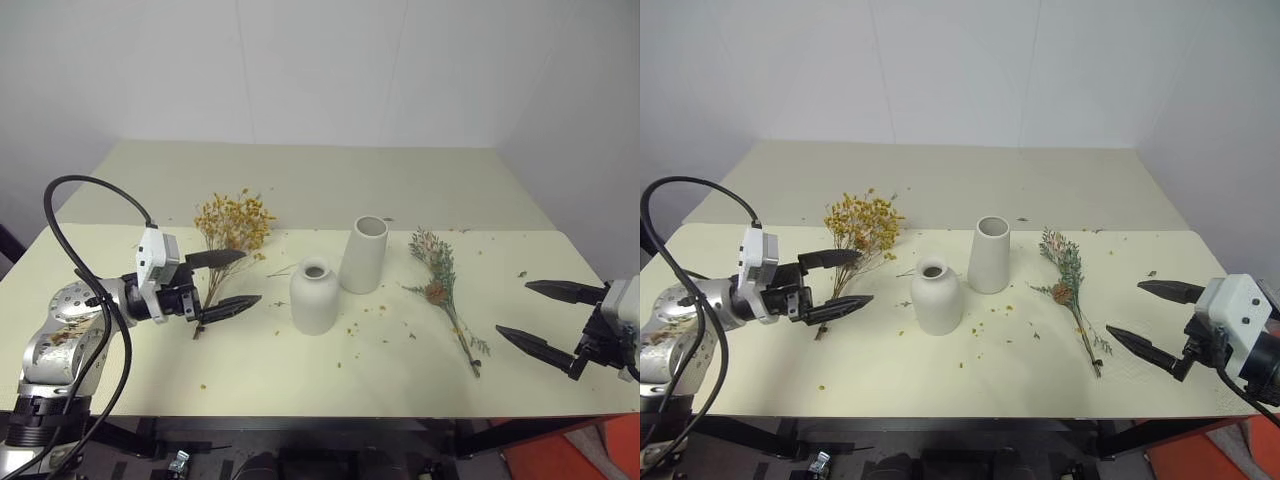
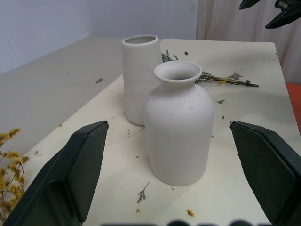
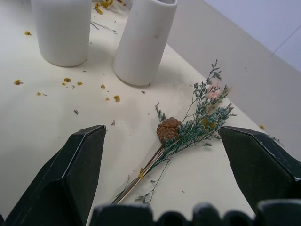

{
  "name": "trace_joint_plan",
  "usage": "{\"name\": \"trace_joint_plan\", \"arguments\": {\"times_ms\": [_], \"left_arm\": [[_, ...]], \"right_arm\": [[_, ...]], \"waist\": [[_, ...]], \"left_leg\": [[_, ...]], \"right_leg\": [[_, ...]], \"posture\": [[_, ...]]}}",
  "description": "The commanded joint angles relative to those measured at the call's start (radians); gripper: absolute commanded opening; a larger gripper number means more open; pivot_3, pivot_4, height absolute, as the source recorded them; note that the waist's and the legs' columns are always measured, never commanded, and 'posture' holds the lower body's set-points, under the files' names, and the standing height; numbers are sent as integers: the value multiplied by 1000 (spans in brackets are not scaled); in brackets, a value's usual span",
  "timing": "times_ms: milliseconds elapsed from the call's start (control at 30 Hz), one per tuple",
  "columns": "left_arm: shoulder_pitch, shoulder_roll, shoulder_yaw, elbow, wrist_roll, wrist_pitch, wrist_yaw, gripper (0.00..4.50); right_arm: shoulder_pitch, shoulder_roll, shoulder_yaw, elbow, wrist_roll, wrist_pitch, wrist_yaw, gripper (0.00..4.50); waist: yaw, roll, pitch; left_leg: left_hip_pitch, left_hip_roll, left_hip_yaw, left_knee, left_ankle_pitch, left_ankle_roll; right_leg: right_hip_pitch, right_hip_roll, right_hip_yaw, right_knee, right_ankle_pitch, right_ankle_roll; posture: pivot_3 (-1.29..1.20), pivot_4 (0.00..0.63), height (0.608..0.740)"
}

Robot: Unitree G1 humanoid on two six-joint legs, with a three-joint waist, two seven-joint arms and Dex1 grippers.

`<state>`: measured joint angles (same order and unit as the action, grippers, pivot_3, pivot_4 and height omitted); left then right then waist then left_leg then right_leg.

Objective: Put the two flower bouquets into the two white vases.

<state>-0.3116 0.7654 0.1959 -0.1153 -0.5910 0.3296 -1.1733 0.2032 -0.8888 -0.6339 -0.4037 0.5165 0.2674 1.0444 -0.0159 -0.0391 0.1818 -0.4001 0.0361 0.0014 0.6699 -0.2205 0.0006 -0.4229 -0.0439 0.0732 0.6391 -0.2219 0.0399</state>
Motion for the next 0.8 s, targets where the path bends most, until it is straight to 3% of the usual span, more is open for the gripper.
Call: {"name": "trace_joint_plan", "arguments": {"times_ms": [33,567,733,800], "left_arm": [[5,13,34,-38,-18,-1,10,4500],[79,44,95,-102,-18,21,60,4500],[62,3,124,-166,31,81,299,4500],[39,-10,108,-222,154,102,478,4500]], "right_arm": [[-19,-20,-15,-12,19,-3,8,4487],[-47,-33,7,11,45,9,43,4487],[-117,-56,30,-51,57,47,-13,4487],[-193,-93,62,-86,44,98,-75,4487]], "waist": [[0,0,0],[1,0,0],[0,0,0],[-5,0,0]], "left_leg": [[0,0,0,0,0,0],[0,0,0,0,0,0],[0,0,0,0,0,0],[0,0,0,0,0,0]], "right_leg": [[0,0,0,0,0,0],[0,0,0,0,-3,-5],[0,0,0,0,1,1],[0,0,1,0,1,2]], "posture": [[0,150,740],[0,150,740],[0,150,740],[0,150,740]]}}
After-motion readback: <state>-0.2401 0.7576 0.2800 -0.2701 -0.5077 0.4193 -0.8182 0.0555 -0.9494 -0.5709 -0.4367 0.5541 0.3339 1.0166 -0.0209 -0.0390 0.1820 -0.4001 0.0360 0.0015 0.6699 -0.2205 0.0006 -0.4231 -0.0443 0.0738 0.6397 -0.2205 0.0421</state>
